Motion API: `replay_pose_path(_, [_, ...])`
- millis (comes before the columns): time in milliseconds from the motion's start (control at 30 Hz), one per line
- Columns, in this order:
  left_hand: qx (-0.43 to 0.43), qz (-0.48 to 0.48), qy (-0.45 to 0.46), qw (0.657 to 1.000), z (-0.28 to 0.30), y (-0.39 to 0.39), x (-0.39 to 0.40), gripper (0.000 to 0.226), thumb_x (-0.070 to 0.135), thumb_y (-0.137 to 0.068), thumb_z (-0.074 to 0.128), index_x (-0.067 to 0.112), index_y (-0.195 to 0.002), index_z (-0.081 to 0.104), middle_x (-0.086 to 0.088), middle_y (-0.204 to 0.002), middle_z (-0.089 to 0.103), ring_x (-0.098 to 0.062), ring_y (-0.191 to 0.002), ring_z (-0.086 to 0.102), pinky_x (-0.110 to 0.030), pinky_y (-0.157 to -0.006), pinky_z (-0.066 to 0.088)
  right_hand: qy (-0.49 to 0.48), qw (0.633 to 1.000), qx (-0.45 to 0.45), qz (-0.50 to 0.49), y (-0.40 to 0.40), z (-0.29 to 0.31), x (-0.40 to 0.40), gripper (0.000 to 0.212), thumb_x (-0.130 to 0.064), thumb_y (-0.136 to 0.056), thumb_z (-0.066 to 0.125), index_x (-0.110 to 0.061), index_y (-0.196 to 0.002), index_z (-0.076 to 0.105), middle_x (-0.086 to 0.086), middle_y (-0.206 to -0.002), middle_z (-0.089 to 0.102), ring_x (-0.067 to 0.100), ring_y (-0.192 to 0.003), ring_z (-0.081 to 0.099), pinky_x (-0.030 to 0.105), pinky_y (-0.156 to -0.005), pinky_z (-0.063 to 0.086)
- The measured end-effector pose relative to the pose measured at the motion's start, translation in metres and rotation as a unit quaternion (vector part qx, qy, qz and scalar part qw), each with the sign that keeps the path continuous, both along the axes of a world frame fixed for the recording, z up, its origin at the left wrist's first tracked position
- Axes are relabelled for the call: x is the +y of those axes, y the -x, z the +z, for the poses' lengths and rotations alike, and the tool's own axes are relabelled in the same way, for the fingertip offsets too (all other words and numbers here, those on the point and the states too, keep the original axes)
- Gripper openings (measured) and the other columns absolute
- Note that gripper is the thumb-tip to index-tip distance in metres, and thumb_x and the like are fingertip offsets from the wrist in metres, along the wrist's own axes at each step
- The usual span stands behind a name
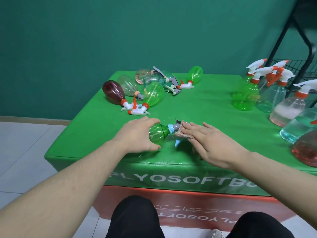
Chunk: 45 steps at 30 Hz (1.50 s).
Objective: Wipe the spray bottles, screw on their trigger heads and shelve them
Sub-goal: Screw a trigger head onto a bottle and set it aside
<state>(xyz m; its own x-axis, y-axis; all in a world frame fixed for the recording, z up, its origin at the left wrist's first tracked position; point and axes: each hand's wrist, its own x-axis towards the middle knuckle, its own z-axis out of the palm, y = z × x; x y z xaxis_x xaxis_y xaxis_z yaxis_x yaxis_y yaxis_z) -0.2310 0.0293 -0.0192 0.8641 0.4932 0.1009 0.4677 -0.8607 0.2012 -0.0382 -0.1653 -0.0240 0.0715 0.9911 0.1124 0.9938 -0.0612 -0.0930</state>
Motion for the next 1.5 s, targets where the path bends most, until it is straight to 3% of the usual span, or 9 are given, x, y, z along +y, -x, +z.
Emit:
replay_pose_path(133, [0.008,-0.004,-0.012,1.000,0.000,-0.002,-0.001,0.098,0.064,-0.075,0.080,0.034,-0.156,0.035,0.005,-0.146,0.052,-0.021,-0.127,0.055,-0.038,-0.104,0.048,0.019,0.999,0.021,-0.022,0.004,-0.001,0.021,0.075,-0.059,-0.094,-0.001,-0.033,-0.159,0.024,-0.014,-0.166,0.018,0.008,-0.153,0.015,0.038,-0.127,0.006])
replay_pose_path(267, [0.011,-0.001,-0.021,1.000,-0.002,-0.003,-0.001,0.099,0.065,-0.075,0.078,0.033,-0.157,0.033,0.005,-0.148,0.050,-0.021,-0.130,0.053,-0.038,-0.105,0.048,0.036,0.998,0.039,-0.040,0.004,0.001,0.046,0.053,-0.041,-0.108,0.019,-0.029,-0.160,0.021,-0.012,-0.167,0.016,0.010,-0.154,0.013,0.043,-0.127,0.006])
replay_pose_path(500, [0.011,0.011,0.000,1.000,-0.001,-0.004,0.002,0.099,0.067,-0.072,0.080,0.036,-0.155,0.036,0.007,-0.151,0.050,-0.021,-0.131,0.054,-0.041,-0.106,0.049,0.029,0.997,0.042,-0.057,0.007,-0.002,0.058,0.052,-0.036,-0.109,0.020,-0.027,-0.160,0.020,-0.010,-0.168,0.014,0.012,-0.155,0.009,0.044,-0.127,0.003])
replay_pose_path(800, [0.014,0.016,0.008,1.000,0.003,-0.009,0.002,0.096,0.064,-0.071,0.083,0.037,-0.152,0.041,0.004,-0.147,0.056,-0.020,-0.127,0.057,-0.037,-0.103,0.049,0.013,0.997,-0.022,-0.071,0.020,-0.014,0.008,0.075,-0.048,-0.093,-0.004,-0.027,-0.161,0.018,-0.010,-0.168,0.011,0.010,-0.155,0.007,0.039,-0.126,-0.003])
replay_pose_path(1267, [0.013,0.026,0.001,1.000,0.003,-0.010,-0.002,0.091,0.056,-0.074,0.081,0.035,-0.153,0.041,0.002,-0.147,0.055,-0.021,-0.127,0.057,-0.037,-0.101,0.050,-0.005,0.998,-0.067,-0.009,0.049,-0.025,0.006,0.064,-0.041,-0.100,0.016,-0.018,-0.153,0.041,0.000,-0.160,0.038,0.019,-0.151,0.028,0.043,-0.125,0.011])
replay_pose_path(1367, [0.002,0.033,0.005,0.999,0.001,-0.008,-0.001,0.094,0.061,-0.073,0.082,0.034,-0.153,0.040,0.003,-0.150,0.052,-0.022,-0.128,0.057,-0.039,-0.103,0.050,-0.015,0.997,-0.075,-0.031,0.037,-0.024,0.006,0.063,-0.042,-0.102,0.016,-0.019,-0.157,0.035,-0.002,-0.163,0.031,0.017,-0.152,0.024,0.043,-0.126,0.014])
replay_pose_path(1500, [-0.013,0.044,-0.006,0.999,-0.003,-0.006,-0.003,0.093,0.065,-0.074,0.080,0.035,-0.153,0.040,0.004,-0.152,0.050,-0.023,-0.128,0.057,-0.041,-0.104,0.050,-0.027,0.998,-0.039,-0.052,0.021,-0.019,0.014,0.069,-0.046,-0.098,0.006,-0.024,-0.160,0.025,-0.008,-0.166,0.020,0.012,-0.155,0.013,0.035,-0.127,0.005])
